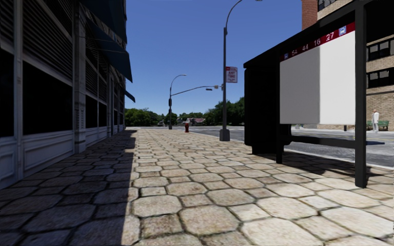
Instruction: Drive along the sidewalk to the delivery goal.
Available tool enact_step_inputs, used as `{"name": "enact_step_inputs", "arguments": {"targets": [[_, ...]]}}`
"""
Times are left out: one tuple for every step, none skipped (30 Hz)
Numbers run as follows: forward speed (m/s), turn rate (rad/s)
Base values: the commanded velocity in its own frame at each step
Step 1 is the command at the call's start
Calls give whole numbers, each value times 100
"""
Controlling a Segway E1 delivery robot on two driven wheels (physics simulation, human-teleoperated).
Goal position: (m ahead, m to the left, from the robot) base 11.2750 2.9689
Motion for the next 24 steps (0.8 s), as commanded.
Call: {"name": "enact_step_inputs", "arguments": {"targets": [[200, 27], [200, 27], [200, 27], [200, 27], [200, 27], [200, 27], [200, 27], [200, 27], [200, 27], [200, 27], [200, 27], [200, 27], [200, 27], [200, 27], [200, 27], [200, 27], [200, 27], [200, 27], [200, 27], [200, 27], [200, 27], [200, 27], [200, 27], [200, 27]]}}
